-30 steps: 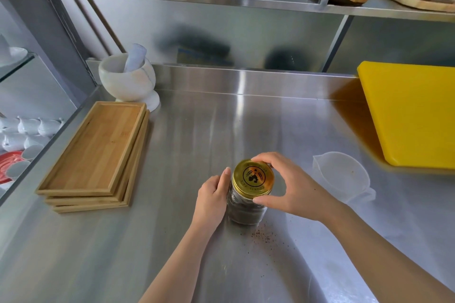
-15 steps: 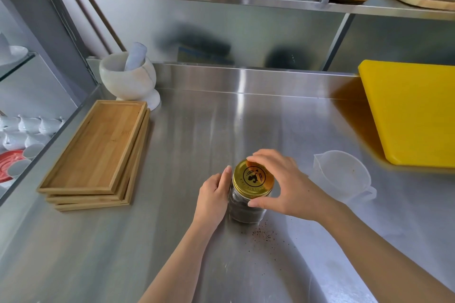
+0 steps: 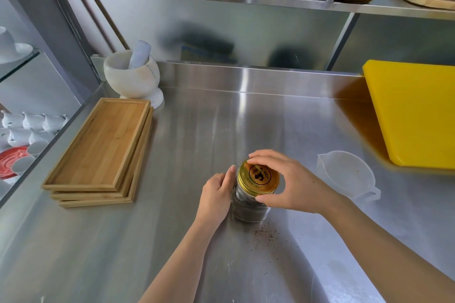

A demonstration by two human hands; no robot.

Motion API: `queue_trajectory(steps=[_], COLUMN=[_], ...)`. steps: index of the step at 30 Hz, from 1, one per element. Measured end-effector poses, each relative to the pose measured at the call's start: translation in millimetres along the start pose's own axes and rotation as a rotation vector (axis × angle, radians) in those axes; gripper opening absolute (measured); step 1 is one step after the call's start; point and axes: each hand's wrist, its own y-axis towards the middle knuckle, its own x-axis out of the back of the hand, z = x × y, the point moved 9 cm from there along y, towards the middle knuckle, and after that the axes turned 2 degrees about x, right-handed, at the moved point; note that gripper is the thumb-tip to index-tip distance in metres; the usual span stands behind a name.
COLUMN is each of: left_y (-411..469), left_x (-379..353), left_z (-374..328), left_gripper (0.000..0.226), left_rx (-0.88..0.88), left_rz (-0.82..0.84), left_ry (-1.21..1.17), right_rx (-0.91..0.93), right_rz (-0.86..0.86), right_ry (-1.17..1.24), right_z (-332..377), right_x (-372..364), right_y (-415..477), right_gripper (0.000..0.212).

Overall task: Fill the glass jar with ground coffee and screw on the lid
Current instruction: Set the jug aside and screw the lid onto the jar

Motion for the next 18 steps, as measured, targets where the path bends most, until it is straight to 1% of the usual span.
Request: queue_trajectory(steps=[8,13,16,18], left_y=[-2.0,-1.8,-2.0,-1.7], left_x=[1.1,1.1,1.4,1.3], left_z=[-4.5,-5.5,-4.4,-4.1], left_gripper=[0.049,0.05,0.05,0.05], left_rx=[0.013,0.018,0.022,0.024], left_rz=[0.011,0.011,0.004,0.004], left_ry=[0.027,0.043,0.045,0.045], right_rx=[0.014,-0.013,0.011,0.01], right_rz=[0.018,-0.034,-0.025,-0.03], right_ry=[0.006,0.007,-0.044,-0.03], right_z=[5.2,-1.6,0.8,0.1], right_x=[5.2,5.5,0.4,-0.4], right_y=[1.4,0.8,-0.2,-0.7], right_gripper=[0.058,0.058,0.058,0.058])
